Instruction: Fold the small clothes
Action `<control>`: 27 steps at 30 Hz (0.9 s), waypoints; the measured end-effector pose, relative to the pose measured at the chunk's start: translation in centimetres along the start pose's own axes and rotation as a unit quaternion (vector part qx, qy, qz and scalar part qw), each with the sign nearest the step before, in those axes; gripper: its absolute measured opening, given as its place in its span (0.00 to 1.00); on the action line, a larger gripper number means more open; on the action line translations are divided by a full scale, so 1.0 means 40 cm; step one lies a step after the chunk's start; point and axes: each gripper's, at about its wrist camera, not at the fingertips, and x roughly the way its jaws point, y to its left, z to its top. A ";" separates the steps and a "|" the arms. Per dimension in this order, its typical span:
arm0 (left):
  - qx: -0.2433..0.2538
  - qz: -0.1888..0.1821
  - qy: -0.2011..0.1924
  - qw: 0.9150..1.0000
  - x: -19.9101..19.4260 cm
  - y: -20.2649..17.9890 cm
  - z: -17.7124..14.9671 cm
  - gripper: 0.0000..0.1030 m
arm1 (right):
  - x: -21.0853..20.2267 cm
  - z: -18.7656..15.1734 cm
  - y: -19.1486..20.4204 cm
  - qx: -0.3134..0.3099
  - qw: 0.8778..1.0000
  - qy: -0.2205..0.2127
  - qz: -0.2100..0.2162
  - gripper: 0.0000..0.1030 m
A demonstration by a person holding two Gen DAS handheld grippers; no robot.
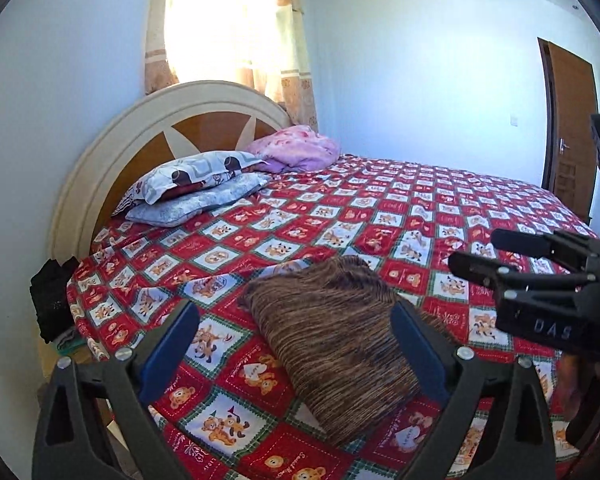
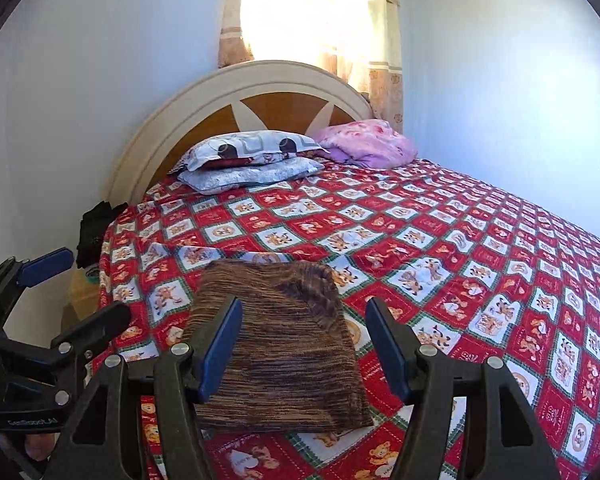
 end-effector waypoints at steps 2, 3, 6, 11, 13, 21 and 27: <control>-0.002 -0.001 -0.002 1.000 -0.002 0.003 0.002 0.96 | -0.002 -0.003 0.007 -0.003 1.000 0.000 0.000 0.63; -0.004 0.000 -0.003 1.000 0.000 0.006 0.003 0.96 | -0.002 -0.004 0.009 -0.004 1.000 0.000 0.001 0.63; -0.008 0.002 0.000 1.000 -0.001 0.010 -0.001 0.96 | 0.002 -0.008 0.011 -0.003 1.000 0.003 0.002 0.63; -0.016 0.001 0.006 1.000 0.003 0.016 -0.003 0.96 | 0.008 -0.015 0.006 0.003 1.000 0.007 0.002 0.63; -0.016 0.001 0.007 1.000 0.004 0.017 -0.002 0.96 | 0.007 -0.017 0.006 0.004 1.000 0.008 0.002 0.63; -0.016 0.000 0.006 1.000 0.004 0.020 -0.002 0.96 | 0.005 -0.017 0.009 0.004 1.000 0.005 0.002 0.63; -0.016 0.001 0.006 1.000 0.003 0.019 -0.002 0.96 | 0.002 -0.017 0.013 0.004 1.000 0.004 0.001 0.63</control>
